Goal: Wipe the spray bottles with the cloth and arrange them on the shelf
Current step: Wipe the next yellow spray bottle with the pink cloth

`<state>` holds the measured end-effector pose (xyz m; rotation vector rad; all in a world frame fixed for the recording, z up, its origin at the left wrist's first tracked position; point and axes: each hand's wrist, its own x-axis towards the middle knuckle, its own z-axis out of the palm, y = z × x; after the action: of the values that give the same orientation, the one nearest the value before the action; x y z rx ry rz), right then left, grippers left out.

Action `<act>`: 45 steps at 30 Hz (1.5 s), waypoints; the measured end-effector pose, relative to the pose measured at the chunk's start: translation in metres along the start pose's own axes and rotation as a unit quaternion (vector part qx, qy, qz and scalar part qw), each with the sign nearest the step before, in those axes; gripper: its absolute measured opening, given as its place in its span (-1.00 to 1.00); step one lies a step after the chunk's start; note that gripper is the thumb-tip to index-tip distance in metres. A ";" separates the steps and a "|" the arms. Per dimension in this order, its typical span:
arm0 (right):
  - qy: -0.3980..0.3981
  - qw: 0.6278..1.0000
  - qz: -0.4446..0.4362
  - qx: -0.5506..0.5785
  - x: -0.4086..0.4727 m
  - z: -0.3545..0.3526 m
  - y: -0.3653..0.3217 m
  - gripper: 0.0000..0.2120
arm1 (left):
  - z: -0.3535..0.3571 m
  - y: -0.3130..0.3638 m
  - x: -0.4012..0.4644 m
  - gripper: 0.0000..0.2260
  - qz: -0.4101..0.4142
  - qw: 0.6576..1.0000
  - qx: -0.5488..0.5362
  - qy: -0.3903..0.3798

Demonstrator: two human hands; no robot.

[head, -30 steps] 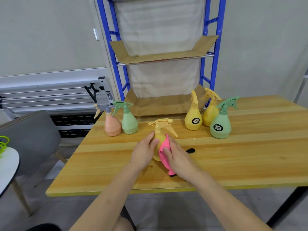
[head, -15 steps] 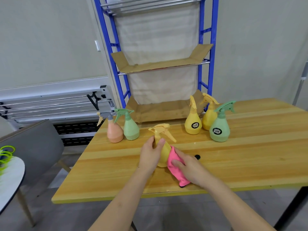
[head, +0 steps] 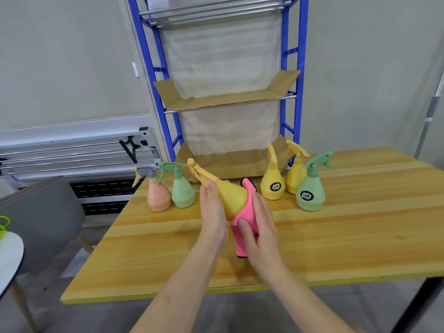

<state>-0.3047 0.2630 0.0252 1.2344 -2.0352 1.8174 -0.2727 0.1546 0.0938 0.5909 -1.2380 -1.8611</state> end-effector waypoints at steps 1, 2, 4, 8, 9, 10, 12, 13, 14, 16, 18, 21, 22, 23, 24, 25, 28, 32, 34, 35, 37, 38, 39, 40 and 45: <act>0.000 1.000 -0.001 0.016 0.003 0.000 -0.002 -0.43 | 0.001 0.001 0.000 -0.74 0.002 1.000 -0.010 -0.001; 0.002 0.999 0.004 0.040 0.005 0.000 -0.004 -0.46 | 0.001 0.002 0.001 -0.74 0.003 1.000 -0.021 -0.006; 0.007 0.993 0.055 0.105 0.008 0.003 -0.009 -0.51 | 0.003 0.006 0.001 -0.71 0.010 0.999 -0.041 -0.022; 0.002 0.969 0.145 0.199 0.010 0.009 -0.010 -0.48 | 0.005 0.005 0.003 -0.61 0.010 0.999 -0.031 -0.030; 0.010 0.975 0.131 0.181 0.011 0.010 -0.011 -0.52 | 0.006 0.005 0.002 -0.49 0.005 1.000 -0.016 -0.026; 0.022 0.982 0.109 0.155 0.011 0.010 -0.011 -0.54 | 0.006 0.006 0.000 -0.34 0.001 1.000 -0.001 -0.029; 0.046 0.992 0.048 0.107 0.012 0.009 -0.008 -0.47 | 0.007 0.007 -0.003 -0.17 -0.003 0.998 0.028 -0.049; 0.054 0.995 0.020 0.080 0.012 0.008 -0.005 -0.42 | 0.009 0.008 -0.006 -0.20 -0.002 0.997 0.041 -0.061; 0.057 0.997 -0.005 0.052 0.012 0.007 -0.002 -0.38 | 0.009 0.008 -0.007 -0.27 0.000 0.996 0.049 -0.073; 0.055 0.998 -0.042 -0.002 0.012 0.005 0.002 -0.37 | 0.008 0.005 -0.008 -0.43 -0.008 0.995 0.056 -0.077; 0.057 0.997 -0.050 -0.031 0.011 0.005 0.003 -0.38 | 0.007 0.006 -0.008 -0.60 0.000 0.996 0.049 -0.073; 0.051 0.999 -0.008 0.011 0.012 0.002 -0.002 -0.43 | 0.006 0.006 -0.006 -0.71 0.027 0.994 0.051 -0.094; 0.041 0.999 0.010 0.032 0.013 0.000 -0.005 -0.47 | 0.004 0.007 -0.006 -0.72 0.033 0.993 0.052 -0.101; 0.028 0.998 0.028 0.052 0.014 -0.001 -0.007 -0.51 | 0.002 0.008 -0.006 -0.73 0.034 0.993 0.047 -0.107; 0.012 0.996 0.052 0.072 0.014 -0.003 -0.010 -0.56 | 0.000 0.008 -0.004 -0.74 0.032 0.992 0.042 -0.113; -0.003 0.993 0.078 0.089 0.015 -0.003 -0.011 -0.59 | -0.001 0.010 -0.004 -0.74 0.031 0.992 0.043 -0.118; -0.020 0.994 0.090 0.062 0.016 -0.004 -0.014 -0.53 | -0.001 0.019 -0.006 -0.74 0.056 0.986 0.079 -0.137; 0.001 1.000 -0.012 -0.019 0.014 -0.002 -0.020 -0.45 | 0.007 0.034 -0.011 -0.81 0.140 0.964 0.157 -0.164; 0.019 0.998 -0.044 -0.031 0.012 0.000 -0.024 -0.41 | 0.010 0.037 -0.013 -0.76 0.159 0.958 0.170 -0.170; 0.024 0.997 -0.056 -0.038 0.012 0.000 -0.026 -0.40 | 0.010 0.038 -0.013 -0.78 0.159 0.959 0.162 -0.171; 0.022 0.997 -0.067 -0.022 0.013 -0.001 -0.031 -0.41 | 0.010 0.041 -0.015 -0.82 0.163 0.959 0.147 -0.180; 0.018 0.998 -0.062 0.003 0.013 -0.002 -0.032 -0.43 | 0.010 0.043 -0.016 -0.82 0.168 0.957 0.143 -0.188; 0.012 0.998 -0.047 0.034 0.013 -0.003 -0.034 -0.46 | 0.009 0.045 -0.017 -0.81 0.175 0.955 0.138 -0.196; 0.005 0.998 -0.021 0.065 0.013 -0.004 -0.036 -0.47 | 0.009 0.047 -0.018 -0.80 0.178 0.955 0.131 -0.200; -0.011 0.961 0.138 0.240 0.018 -0.009 -0.043 -0.63 | 0.008 0.053 -0.015 -0.74 0.180 0.958 0.127 -0.183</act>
<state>-0.2924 0.2653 0.0713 1.1085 -1.9191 2.5518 -0.2506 0.1612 0.1448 0.1328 -1.7181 -1.5538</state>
